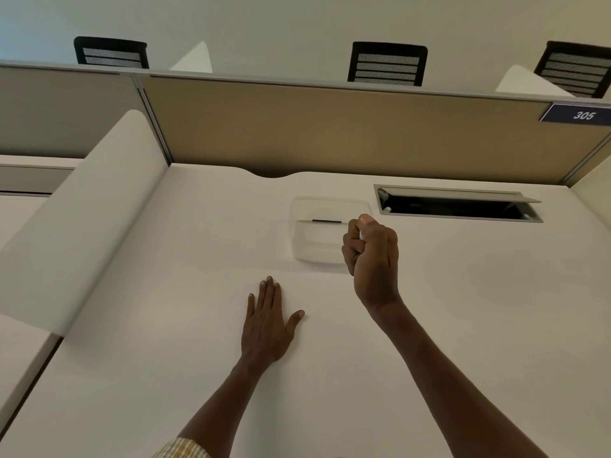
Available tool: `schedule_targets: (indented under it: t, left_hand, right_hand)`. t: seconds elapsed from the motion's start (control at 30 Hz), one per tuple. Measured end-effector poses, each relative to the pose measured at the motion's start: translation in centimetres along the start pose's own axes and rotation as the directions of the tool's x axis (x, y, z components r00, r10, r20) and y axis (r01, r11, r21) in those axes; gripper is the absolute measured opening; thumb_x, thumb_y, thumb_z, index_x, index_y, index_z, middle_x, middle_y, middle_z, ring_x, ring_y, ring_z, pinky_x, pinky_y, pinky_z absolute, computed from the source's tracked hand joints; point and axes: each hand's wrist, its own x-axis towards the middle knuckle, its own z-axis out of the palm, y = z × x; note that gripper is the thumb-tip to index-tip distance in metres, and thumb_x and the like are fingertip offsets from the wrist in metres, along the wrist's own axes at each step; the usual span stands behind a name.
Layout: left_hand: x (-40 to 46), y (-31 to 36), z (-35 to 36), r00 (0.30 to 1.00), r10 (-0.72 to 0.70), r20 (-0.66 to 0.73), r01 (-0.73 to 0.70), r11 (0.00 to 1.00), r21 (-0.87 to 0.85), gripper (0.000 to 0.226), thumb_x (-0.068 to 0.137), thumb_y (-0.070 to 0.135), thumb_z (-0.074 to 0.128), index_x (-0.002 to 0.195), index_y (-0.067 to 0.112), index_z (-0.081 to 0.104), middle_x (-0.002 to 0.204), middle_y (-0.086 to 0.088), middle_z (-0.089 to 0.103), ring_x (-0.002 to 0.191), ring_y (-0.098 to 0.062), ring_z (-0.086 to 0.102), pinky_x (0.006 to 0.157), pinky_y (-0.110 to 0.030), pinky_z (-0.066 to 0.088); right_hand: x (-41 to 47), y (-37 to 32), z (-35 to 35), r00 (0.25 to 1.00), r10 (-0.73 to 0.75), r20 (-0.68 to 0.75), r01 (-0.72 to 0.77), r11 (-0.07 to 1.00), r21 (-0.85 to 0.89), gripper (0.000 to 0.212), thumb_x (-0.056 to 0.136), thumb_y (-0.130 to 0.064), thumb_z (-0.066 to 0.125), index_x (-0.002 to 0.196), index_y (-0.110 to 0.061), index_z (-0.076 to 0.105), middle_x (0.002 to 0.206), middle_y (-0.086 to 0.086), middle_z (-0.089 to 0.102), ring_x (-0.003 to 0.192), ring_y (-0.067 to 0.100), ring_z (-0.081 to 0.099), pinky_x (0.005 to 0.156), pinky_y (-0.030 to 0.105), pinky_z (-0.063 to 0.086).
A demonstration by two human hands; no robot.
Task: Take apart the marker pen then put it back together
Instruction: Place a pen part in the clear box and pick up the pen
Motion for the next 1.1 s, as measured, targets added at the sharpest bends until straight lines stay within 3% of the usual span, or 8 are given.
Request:
schedule_targets:
  t: [0.33, 0.57, 1.1]
  left_hand:
    - [0.0, 0.0, 0.1, 1.0, 0.002, 0.003, -0.002, 1.0, 0.007, 0.09, 0.092, 0.072, 0.015, 0.156, 0.009, -0.001, 0.166, -0.005, -0.007, 0.152, -0.016, -0.011, 0.124, -0.038, -0.004]
    - [0.1, -0.1, 0.2, 1.0, -0.002, 0.009, 0.002, 1.0, 0.005, 0.091, 0.092, 0.073, 0.014, 0.156, 0.01, 0.0, 0.166, -0.004, -0.008, 0.151, -0.015, -0.013, 0.124, -0.039, -0.003]
    - [0.0, -0.1, 0.1, 1.0, 0.001, 0.005, -0.001, 1.0, 0.009, 0.09, 0.093, 0.072, 0.017, 0.156, 0.009, 0.0, 0.165, -0.005, -0.008, 0.151, -0.015, -0.013, 0.124, -0.038, -0.004]
  right_hand:
    - [0.1, 0.9, 0.2, 0.999, 0.034, -0.037, -0.034, 0.999, 0.007, 0.045, 0.087, -0.02, 0.027, 0.043, -0.029, 0.029, 0.044, -0.015, 0.021, 0.046, 0.006, 0.013, 0.051, 0.027, 0.009]
    - [0.3, 1.2, 0.2, 0.999, 0.005, -0.039, -0.005, 1.0, -0.004, 0.037, 0.08, -0.037, 0.029, 0.043, -0.032, 0.029, 0.043, -0.014, 0.02, 0.046, 0.005, 0.013, 0.05, 0.022, 0.011]
    - [0.3, 1.4, 0.4, 1.0, 0.0, -0.022, -0.001, 1.0, -0.03, 0.04, 0.081, -0.04, 0.028, 0.043, -0.03, 0.03, 0.042, -0.012, 0.021, 0.044, 0.005, 0.013, 0.05, 0.023, 0.011]
